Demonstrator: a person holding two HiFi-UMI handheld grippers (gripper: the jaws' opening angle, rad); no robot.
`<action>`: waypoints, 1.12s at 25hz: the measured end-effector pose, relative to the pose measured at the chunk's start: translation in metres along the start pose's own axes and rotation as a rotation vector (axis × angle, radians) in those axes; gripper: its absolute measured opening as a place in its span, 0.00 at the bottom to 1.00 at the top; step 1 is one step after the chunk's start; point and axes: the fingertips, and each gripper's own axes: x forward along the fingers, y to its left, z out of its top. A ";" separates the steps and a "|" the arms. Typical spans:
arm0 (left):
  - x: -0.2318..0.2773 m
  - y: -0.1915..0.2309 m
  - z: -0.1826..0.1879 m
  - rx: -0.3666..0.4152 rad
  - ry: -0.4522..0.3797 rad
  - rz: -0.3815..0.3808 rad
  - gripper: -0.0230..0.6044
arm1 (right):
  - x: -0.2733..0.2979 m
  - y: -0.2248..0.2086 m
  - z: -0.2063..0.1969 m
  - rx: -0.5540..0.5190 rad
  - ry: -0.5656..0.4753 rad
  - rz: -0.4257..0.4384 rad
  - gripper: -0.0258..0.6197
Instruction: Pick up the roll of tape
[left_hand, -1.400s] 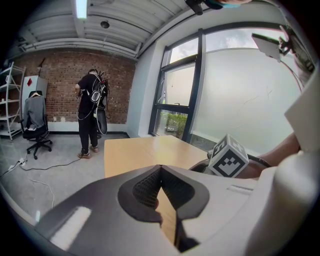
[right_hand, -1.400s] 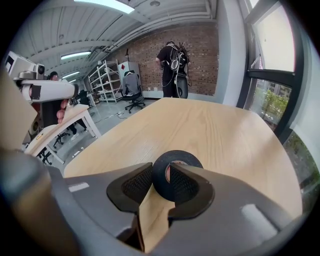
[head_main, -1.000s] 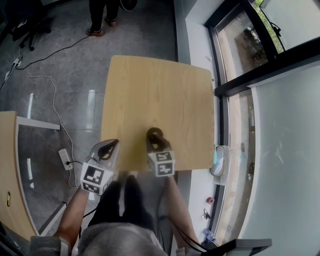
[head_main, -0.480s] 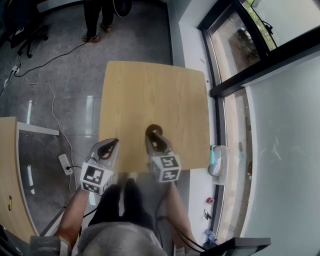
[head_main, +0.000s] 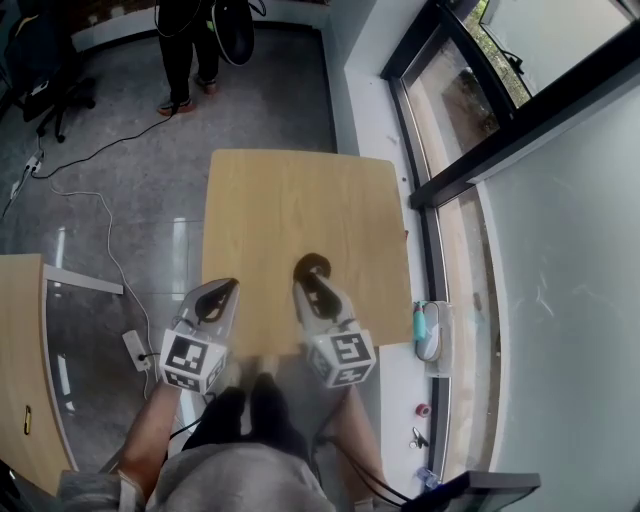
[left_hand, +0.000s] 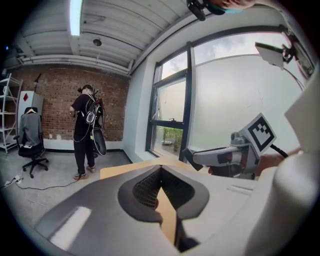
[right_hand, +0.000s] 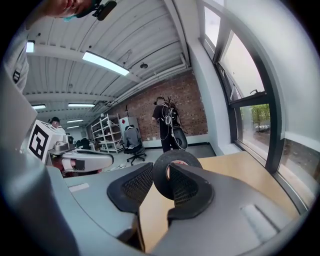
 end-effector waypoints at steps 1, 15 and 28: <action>-0.002 0.000 0.008 0.002 -0.012 0.000 0.04 | -0.004 0.003 0.008 -0.006 -0.017 -0.002 0.22; -0.033 -0.012 0.074 0.037 -0.114 -0.010 0.04 | -0.057 0.022 0.067 -0.003 -0.146 -0.029 0.22; -0.056 -0.018 0.105 0.054 -0.191 -0.013 0.04 | -0.082 0.049 0.099 -0.018 -0.206 -0.039 0.22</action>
